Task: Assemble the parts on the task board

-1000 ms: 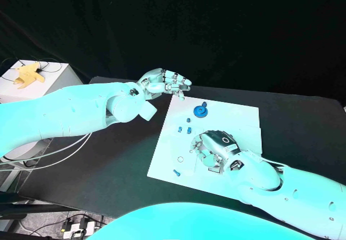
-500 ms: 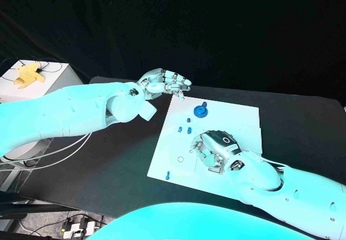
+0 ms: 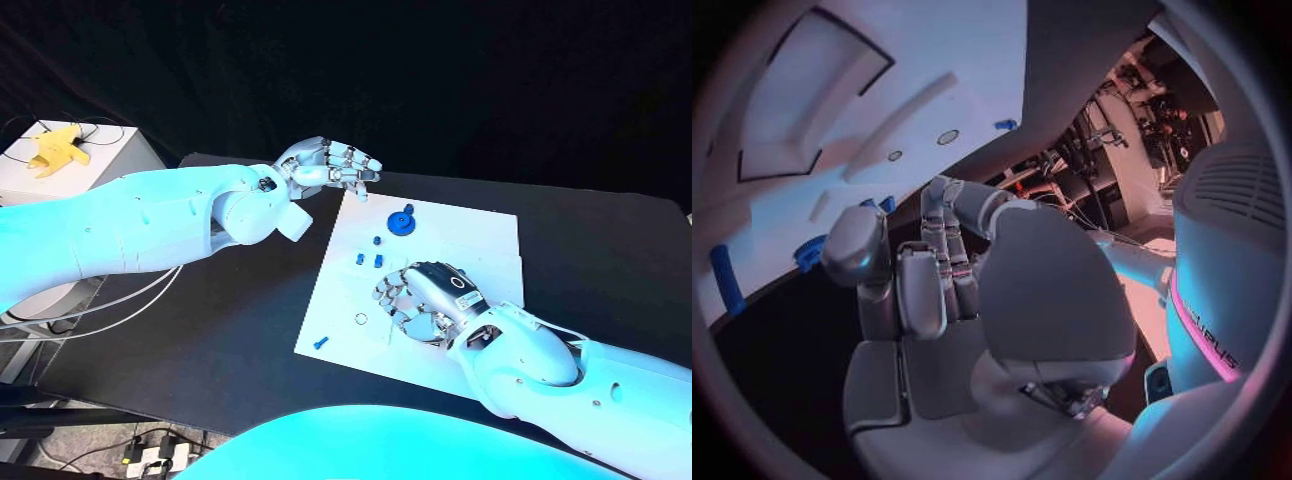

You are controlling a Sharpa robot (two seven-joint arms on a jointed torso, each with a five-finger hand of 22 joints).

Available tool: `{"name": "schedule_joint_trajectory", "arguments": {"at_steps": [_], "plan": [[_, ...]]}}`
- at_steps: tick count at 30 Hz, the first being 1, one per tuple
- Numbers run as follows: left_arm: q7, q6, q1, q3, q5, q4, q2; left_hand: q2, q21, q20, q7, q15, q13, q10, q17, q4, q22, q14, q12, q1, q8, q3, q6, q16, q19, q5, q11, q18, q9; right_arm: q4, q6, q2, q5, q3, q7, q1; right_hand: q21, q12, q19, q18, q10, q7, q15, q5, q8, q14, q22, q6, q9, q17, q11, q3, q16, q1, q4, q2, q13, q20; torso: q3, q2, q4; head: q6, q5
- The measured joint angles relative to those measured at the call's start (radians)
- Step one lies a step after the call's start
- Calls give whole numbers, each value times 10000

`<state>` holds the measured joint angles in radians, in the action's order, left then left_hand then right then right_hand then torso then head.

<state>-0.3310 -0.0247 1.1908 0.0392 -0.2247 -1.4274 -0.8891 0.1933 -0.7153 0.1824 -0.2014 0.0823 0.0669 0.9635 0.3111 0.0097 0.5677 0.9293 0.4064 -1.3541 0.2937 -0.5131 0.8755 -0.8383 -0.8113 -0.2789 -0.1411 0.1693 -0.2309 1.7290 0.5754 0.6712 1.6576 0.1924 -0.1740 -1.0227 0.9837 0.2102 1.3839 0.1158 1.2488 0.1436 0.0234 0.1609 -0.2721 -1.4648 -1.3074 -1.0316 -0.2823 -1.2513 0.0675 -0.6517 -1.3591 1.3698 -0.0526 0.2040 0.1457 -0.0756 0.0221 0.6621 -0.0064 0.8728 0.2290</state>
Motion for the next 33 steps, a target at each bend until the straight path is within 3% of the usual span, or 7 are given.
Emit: {"name": "schedule_joint_trajectory", "arguments": {"at_steps": [10,18,23,26,31,33], "plan": [[17,22,0,6,-1,15,12,0,0,0,0,0,0,0,0,0,0,0,0,0,0,0,0,0,0,0,0,0,0,128,-512,-155,-627,2,639,-15,-10,17,0,0,254,-48,0,156,151,0,0,-49,-1,-42,-114,562,-50,-224,190,116,148,0,4,0,0,0,-4],[26,38,-1,8,-2,31,37,0,0,0,0,0,0,0,1,0,0,0,0,0,0,0,0,0,0,0,0,0,0,-22,-977,-444,-896,3,842,-16,-155,342,0,-1,470,-122,28,-301,308,-28,1,-124,-1,-41,-147,766,-90,-224,222,117,459,0,-1,5,4,0,2],[30,47,-1,9,-2,36,49,0,0,0,0,0,0,0,1,0,0,0,0,0,0,0,0,5,0,0,0,0,-1,-175,-1282,-646,-968,3,877,-16,-273,1246,77,0,474,-164,111,-301,516,-35,-4,-165,-1,-14,-170,934,-101,-224,333,119,824,76,-3,6,7,0,12],[33,50,-1,10,-2,40,52,0,0,0,0,0,9,0,1,0,0,0,0,0,0,0,0,43,0,0,0,-1,-1,-273,-1446,-780,-976,3,868,-17,-307,2046,103,0,276,-194,111,-311,648,-35,-7,-193,-1,2,-361,1006,-101,-279,404,174,823,103,-4,11,12,0,9],[36,53,-1,10,-2,45,58,0,0,0,0,0,8,0,1,0,0,0,0,0,0,0,0,43,0,0,0,0,-1,-426,-1631,-1004,-954,3,750,-17,-313,2929,113,-1,-84,-210,111,-311,751,-35,-7,-174,-2,-20,-359,1120,-187,-341,589,236,863,112,-4,16,15,0,0],[37,54,-1,11,-2,46,67,0,0,0,0,0,8,0,1,0,0,0,0,0,0,0,0,43,0,0,0,0,-1,-471,-1666,-1099,-925,3,652,-17,-312,3431,184,0,-225,-211,111,-268,809,-35,-6,-173,-14,-92,-356,1214,-240,-376,702,271,3445,110,-4,19,14,0,3]]}}
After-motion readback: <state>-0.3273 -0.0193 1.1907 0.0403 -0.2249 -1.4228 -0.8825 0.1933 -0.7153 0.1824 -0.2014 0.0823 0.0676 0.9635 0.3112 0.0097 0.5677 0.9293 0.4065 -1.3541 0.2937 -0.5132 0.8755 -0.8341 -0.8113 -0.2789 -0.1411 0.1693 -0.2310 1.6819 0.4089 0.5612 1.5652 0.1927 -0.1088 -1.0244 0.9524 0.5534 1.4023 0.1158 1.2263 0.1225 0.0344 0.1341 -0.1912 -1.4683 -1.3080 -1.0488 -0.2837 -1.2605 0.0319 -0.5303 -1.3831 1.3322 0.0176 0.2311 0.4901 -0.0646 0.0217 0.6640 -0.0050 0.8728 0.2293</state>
